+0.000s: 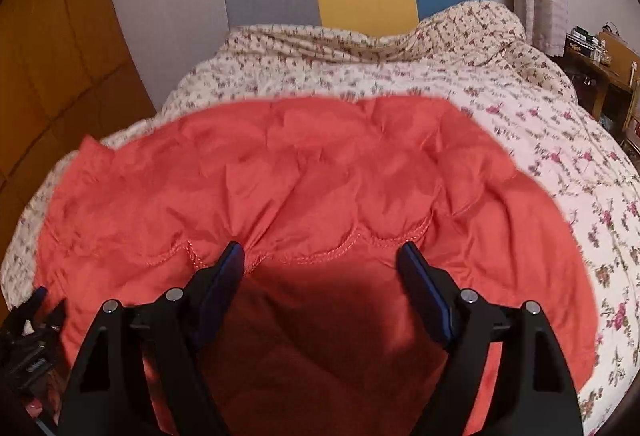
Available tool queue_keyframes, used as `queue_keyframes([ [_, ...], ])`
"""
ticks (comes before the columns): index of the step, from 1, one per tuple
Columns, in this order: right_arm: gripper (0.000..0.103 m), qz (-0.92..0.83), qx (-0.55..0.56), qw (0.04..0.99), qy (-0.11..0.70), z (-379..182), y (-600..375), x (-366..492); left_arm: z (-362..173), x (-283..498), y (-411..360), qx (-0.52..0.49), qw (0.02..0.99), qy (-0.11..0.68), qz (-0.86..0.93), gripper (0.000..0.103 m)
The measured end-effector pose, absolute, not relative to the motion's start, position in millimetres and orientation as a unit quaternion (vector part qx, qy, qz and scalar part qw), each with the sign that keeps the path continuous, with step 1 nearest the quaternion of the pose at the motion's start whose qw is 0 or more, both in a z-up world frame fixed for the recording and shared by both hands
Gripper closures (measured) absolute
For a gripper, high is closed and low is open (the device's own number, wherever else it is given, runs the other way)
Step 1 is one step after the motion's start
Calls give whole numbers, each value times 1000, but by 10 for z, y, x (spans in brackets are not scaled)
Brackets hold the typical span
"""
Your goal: Fold large clothes
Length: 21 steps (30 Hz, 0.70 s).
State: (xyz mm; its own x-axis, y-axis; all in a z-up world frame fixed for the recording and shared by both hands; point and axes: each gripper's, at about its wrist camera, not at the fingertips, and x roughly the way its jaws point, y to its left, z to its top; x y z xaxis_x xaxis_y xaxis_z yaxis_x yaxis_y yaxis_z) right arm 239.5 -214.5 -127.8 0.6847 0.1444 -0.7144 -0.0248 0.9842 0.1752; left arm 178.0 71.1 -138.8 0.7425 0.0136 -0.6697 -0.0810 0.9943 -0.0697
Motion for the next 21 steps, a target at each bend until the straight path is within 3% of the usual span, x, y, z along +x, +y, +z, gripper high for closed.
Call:
queue_keyframes([
  [8,23,36,39,915,400,-1397,-2043,2395,-1305,1638,795,-90,930,357,23,3],
  [21,22,43,56,919,389,-1110,-2066,1991,-1215,1126,1309,-227,917,321,71,3],
])
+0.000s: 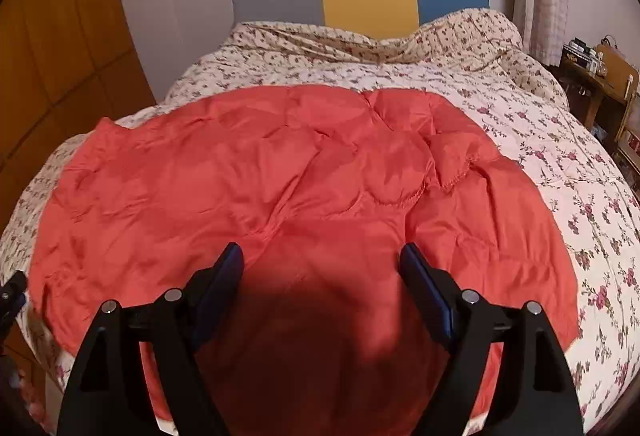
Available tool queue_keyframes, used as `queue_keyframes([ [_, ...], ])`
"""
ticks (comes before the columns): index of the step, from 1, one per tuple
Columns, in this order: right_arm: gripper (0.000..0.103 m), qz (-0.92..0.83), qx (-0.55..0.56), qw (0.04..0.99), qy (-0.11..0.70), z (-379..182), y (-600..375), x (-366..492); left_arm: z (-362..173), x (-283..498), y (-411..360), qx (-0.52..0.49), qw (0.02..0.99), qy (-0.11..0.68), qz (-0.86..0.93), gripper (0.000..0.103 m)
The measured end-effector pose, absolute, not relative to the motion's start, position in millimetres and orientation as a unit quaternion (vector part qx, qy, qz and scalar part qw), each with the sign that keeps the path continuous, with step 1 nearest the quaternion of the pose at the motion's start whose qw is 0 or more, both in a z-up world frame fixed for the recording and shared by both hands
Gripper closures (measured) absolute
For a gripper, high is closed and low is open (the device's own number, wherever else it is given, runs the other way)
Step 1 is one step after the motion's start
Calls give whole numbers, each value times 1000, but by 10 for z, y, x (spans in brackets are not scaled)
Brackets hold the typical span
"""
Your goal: Fold large clothes
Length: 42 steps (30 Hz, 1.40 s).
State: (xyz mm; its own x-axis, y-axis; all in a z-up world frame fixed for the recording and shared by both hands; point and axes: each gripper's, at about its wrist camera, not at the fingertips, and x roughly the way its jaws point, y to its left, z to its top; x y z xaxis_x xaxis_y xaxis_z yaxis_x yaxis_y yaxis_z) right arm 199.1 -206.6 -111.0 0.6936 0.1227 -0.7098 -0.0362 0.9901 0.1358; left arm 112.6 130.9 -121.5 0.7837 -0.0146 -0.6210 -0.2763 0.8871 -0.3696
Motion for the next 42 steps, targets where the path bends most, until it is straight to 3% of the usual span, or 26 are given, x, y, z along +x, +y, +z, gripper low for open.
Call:
queue_keyframes([
  [5,23,61,72,924,371,-1006,-2060,1727,-1356,1014,1417,-281,896,340,49,3],
  [7,30,74,84,924,367,-987,-2064,1631,-1401,989,1410,-301,888,346,23,3],
  [12,74,121,112,915,368,-1022,-2004,1386,-1478,986,1256,-303,881,363,-19,20],
  [15,82,141,101,915,366,-1041,-1912,1328,-1533,1019,1232,-309,875,371,-23,21],
  [26,87,121,48,895,426,-1458,-1645,1602,-1574,1215,1261,-333,874,354,-10,21],
  [42,87,140,80,893,419,-1550,-1799,1603,-1548,1189,996,-358,859,367,0,21],
])
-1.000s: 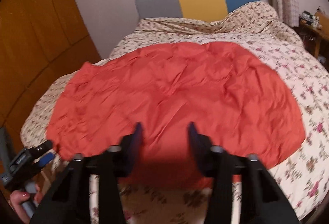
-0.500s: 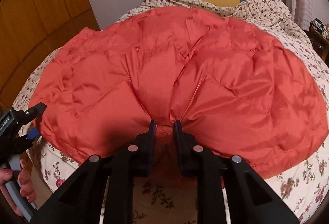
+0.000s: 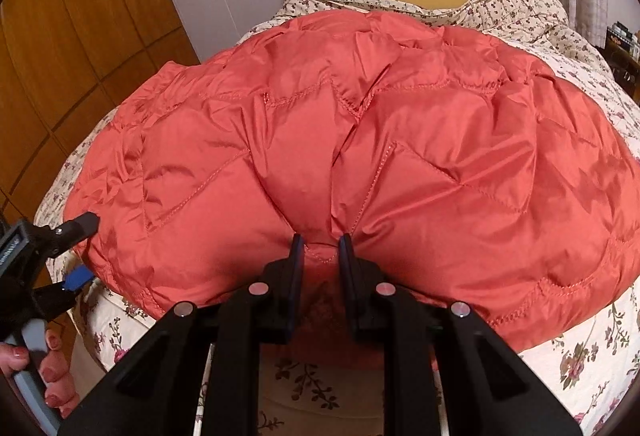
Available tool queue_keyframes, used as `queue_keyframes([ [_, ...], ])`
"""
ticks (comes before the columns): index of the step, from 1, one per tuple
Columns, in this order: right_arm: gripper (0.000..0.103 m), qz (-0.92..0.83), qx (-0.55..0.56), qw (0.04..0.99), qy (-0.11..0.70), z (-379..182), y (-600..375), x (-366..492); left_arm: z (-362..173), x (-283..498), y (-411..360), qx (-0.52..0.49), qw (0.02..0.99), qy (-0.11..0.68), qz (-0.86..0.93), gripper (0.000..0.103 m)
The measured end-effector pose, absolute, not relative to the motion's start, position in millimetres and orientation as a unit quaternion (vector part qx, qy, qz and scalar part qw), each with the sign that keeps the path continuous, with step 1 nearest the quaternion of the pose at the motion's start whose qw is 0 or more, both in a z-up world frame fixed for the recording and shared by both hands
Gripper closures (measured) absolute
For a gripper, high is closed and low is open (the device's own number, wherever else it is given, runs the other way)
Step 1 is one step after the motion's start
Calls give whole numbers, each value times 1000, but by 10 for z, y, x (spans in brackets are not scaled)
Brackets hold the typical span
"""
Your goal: Fold large clothes
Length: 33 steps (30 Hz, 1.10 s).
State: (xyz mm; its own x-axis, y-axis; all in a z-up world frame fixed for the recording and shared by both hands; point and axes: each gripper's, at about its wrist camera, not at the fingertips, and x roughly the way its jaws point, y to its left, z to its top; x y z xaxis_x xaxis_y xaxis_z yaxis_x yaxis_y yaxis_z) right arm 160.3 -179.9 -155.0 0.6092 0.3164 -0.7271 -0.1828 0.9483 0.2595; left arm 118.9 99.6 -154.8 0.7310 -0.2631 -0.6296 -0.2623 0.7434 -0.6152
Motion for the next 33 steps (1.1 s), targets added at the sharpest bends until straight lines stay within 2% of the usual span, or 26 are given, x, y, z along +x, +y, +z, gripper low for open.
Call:
queue_keyframes([
  [5,87,143,82,893,418,-1541,-1813,1605,-1613,1407,1153,-421,841,339,1,21],
  [7,87,143,82,894,417,-1542,-1807,1605,-1654,1475,1200,-442,838,319,0,25],
  [10,87,143,76,895,416,-1539,-1799,1607,-1711,1574,1230,-458,836,302,12,40],
  [11,87,144,74,895,415,-1538,-1794,1606,-1721,1597,1224,-461,833,304,13,51],
  [13,87,145,71,896,413,-1540,-1781,1597,-1715,1602,1230,-467,830,306,13,62],
  [15,87,147,70,896,413,-1547,-1773,1590,-1634,1554,1241,-471,831,296,10,77],
  [17,87,147,72,896,413,-1557,-1778,1596,-1470,1513,1180,-443,850,286,10,81],
  [24,87,145,75,895,415,-1582,-1793,1596,-857,1371,743,-306,924,228,-9,82],
  [33,85,160,118,887,417,-1498,-1917,1633,-445,1384,282,-191,962,192,-40,82],
])
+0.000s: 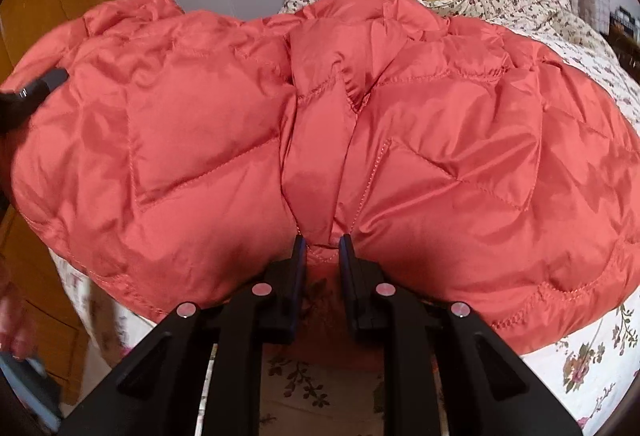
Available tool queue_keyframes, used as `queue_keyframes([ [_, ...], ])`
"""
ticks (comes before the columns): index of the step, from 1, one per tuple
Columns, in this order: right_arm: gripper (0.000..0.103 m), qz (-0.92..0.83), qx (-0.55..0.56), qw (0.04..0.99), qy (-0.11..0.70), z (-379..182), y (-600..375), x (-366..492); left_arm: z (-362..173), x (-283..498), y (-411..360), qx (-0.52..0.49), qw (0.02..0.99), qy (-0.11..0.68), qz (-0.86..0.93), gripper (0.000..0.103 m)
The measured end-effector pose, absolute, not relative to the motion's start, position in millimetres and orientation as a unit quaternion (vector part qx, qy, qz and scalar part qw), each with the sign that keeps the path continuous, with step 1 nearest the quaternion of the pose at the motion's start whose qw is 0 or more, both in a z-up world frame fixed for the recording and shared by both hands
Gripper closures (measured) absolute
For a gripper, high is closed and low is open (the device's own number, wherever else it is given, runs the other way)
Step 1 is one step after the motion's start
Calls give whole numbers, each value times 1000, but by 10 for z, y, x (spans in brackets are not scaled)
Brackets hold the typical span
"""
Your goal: Fold large clothes
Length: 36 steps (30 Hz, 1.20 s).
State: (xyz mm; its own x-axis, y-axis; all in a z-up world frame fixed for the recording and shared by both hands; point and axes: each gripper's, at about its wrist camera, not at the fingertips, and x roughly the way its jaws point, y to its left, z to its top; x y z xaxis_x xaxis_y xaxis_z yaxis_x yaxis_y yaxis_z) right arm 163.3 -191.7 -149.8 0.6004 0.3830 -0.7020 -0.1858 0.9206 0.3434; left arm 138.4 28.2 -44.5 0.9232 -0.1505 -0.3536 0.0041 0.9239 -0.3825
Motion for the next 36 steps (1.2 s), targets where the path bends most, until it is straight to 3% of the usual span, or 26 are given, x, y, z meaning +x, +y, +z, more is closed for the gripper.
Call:
queue_keyframes([
  [6,85,162,171,906,352,-1183,-2085,1811,-413,1377,216,-170,966,191,-44,81],
  [11,85,170,183,891,380,-1339,-2000,2290,-413,1380,193,-162,966,195,-49,82],
  [20,86,174,151,889,396,-1518,-1939,2394,-346,1320,-285,-81,977,179,-82,82],
  [28,74,149,215,905,337,-1287,-2652,1829,-254,1321,-705,-4,983,161,-88,81],
  [36,77,52,254,907,333,-1360,-3520,1430,-229,1389,-1126,46,982,149,-110,80],
])
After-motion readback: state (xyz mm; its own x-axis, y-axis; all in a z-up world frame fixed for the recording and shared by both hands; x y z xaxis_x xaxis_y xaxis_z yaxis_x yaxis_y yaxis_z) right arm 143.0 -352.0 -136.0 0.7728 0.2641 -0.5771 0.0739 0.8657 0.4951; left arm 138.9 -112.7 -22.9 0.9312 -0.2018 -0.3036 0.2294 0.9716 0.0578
